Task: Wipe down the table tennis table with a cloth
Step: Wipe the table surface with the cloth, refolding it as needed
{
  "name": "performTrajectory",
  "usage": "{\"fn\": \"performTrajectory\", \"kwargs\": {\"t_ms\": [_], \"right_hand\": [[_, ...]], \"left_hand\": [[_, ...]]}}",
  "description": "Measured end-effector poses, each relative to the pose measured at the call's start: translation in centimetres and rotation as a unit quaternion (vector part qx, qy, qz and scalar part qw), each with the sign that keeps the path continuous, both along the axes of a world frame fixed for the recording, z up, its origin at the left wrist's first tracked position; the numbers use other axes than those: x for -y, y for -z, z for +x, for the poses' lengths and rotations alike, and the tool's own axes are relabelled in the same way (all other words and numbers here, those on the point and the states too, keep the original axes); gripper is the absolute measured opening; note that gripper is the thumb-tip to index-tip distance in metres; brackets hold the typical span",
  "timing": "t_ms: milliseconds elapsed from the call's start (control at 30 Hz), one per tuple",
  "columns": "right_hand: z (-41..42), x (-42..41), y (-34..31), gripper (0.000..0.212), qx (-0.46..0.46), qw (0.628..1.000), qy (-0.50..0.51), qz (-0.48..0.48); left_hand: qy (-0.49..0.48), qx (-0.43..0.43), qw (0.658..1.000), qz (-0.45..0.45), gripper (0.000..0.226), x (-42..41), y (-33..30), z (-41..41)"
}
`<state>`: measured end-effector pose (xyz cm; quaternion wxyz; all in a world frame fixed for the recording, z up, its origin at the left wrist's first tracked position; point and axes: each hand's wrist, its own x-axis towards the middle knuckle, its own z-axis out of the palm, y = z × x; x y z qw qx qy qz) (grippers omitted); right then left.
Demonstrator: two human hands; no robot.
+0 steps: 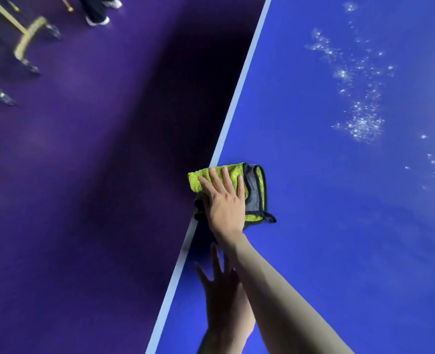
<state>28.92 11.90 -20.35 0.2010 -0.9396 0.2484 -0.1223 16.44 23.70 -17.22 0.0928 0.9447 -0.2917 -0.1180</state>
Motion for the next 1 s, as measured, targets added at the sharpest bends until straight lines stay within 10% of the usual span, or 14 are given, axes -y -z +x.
{"fn": "performTrajectory", "kwargs": {"t_ms": [233,467,1000], "right_hand": [[-1.4,1.9,-0.5,0.046,0.001,0.998,-0.054,0.024],[-14.1,12.8,-0.2,0.049,0.023,0.999,0.016,0.022],[-45.7,31.8,-0.2,0.046,-0.033,0.961,0.270,-0.053]], "left_hand": [[0.069,0.094,0.991,0.059,0.045,0.5,0.2,-1.3],[0.047,-0.035,0.993,0.102,0.063,7.6,-4.2,-3.9],[0.024,-0.042,0.996,0.070,0.062,23.2,-3.2,-6.0]]}}
